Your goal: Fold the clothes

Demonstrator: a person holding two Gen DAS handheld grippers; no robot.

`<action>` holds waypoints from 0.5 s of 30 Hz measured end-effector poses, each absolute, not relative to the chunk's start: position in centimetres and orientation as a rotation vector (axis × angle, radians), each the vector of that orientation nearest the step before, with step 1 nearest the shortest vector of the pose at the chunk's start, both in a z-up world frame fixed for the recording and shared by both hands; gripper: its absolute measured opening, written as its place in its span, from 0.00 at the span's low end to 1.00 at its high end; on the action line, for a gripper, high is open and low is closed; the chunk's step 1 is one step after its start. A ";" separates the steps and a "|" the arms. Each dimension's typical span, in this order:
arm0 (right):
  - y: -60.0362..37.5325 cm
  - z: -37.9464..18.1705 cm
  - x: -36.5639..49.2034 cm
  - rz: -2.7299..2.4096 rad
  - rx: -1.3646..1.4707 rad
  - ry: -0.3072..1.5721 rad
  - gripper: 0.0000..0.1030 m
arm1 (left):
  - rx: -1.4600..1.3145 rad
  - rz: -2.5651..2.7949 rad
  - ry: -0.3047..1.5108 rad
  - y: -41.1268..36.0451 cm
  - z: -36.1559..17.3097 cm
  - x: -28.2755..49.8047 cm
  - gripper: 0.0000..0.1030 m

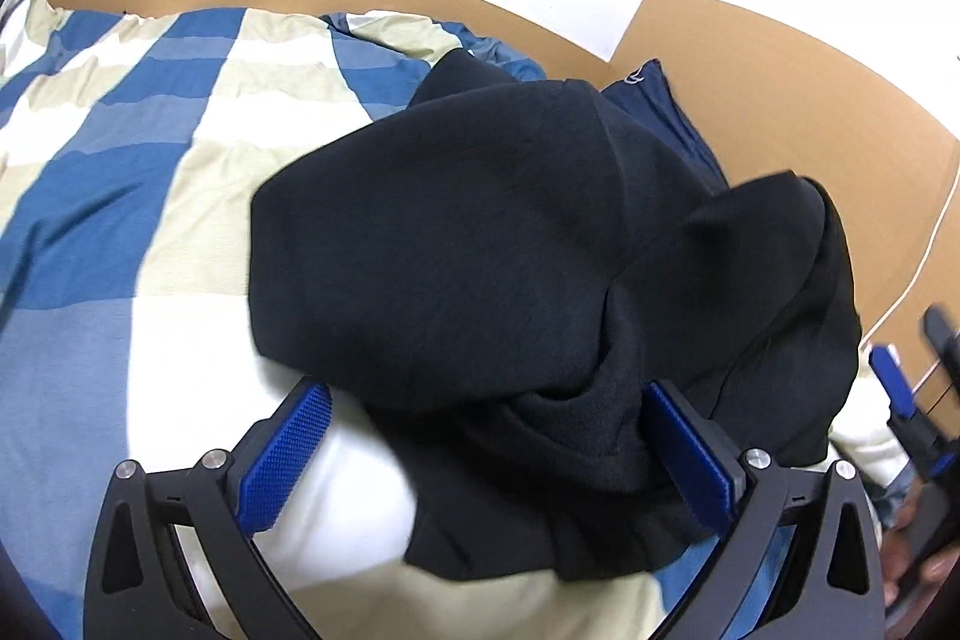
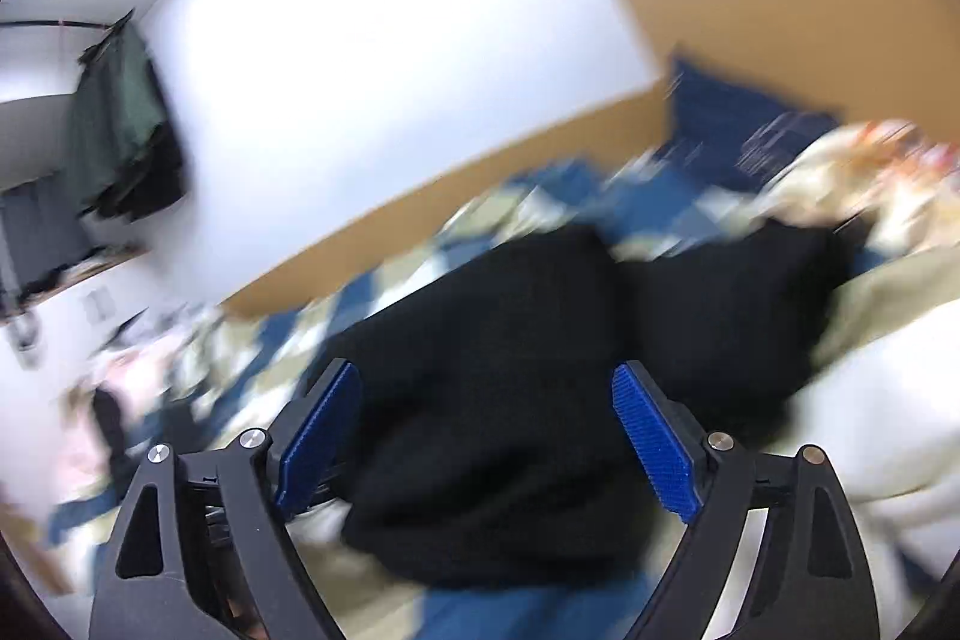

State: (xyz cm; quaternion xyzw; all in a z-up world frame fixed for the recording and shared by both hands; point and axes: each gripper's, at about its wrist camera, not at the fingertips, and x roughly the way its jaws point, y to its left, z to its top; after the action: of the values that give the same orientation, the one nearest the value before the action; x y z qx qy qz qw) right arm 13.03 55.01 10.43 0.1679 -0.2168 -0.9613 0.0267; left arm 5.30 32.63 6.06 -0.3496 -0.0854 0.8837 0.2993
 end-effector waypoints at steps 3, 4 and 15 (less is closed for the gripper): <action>53.9 7.8 10.4 -3.006 0.630 -0.591 0.87 | -0.904 2.390 -0.133 34.0 6.1 4.3 1.00; 54.6 6.4 9.8 -3.015 0.699 -0.611 0.87 | -0.904 2.398 -0.099 34.4 6.0 4.3 1.00; 59.2 5.1 10.4 -2.934 0.579 -0.840 0.89 | -0.916 2.391 -0.019 36.3 5.8 2.8 1.00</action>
State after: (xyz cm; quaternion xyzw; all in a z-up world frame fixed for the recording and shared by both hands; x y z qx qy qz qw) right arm 10.40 59.19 5.08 0.1863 -0.2704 -0.9444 0.0177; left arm 2.78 36.32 5.84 -0.3428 -0.0073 0.8946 0.2866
